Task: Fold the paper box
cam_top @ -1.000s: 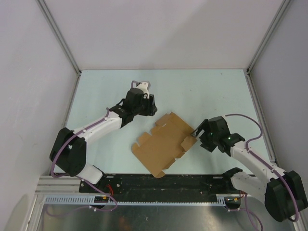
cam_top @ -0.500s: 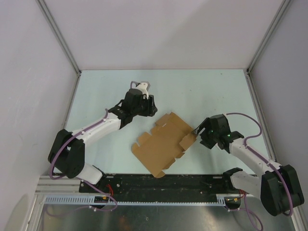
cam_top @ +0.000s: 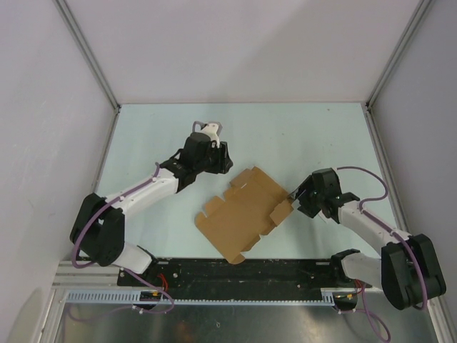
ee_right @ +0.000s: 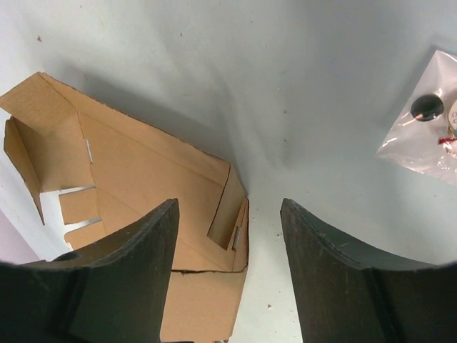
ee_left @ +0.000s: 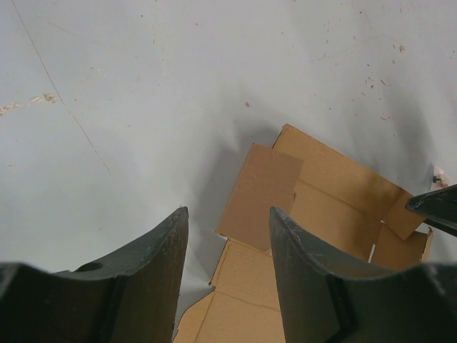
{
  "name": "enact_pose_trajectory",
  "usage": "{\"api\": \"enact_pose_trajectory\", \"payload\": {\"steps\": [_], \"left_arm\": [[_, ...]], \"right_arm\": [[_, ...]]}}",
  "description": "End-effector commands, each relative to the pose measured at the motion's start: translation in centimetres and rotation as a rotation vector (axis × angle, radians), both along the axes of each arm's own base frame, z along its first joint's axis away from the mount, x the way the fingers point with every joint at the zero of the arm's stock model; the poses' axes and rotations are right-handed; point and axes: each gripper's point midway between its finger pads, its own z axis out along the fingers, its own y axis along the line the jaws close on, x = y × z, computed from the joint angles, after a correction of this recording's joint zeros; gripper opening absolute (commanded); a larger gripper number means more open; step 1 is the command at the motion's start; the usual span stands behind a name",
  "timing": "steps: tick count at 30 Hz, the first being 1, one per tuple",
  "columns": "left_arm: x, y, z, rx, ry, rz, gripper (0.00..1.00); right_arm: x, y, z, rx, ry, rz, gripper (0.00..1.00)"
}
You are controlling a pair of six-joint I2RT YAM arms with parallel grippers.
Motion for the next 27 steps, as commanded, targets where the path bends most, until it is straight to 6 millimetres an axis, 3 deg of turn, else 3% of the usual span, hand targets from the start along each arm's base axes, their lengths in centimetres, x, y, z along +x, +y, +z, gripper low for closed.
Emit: {"api": "enact_pose_trajectory", "payload": {"steps": [1, 11, 19, 27], "left_arm": [[-0.1, -0.1, 1.8, -0.04, -0.041, -0.006, 0.54], [-0.9, 0.3, 1.4, -0.041, -0.033, -0.005, 0.54], [-1.7, 1.2, 1.2, -0.04, -0.033, 0.017, 0.53], [-3.1, 2.6, 1.3, -0.06, -0.059, 0.047, 0.52]], "right_arm": [[2.0, 0.4, 1.2, 0.007, -0.066, 0.013, 0.61], [3.3, 1.2, 1.4, -0.004, -0.13, 0.094, 0.29], [4.0, 0.9, 4.0, -0.093, -0.289, 0.184, 0.2], [3.9, 1.1, 5.2, -0.218, -0.388, 0.267, 0.15]]}}
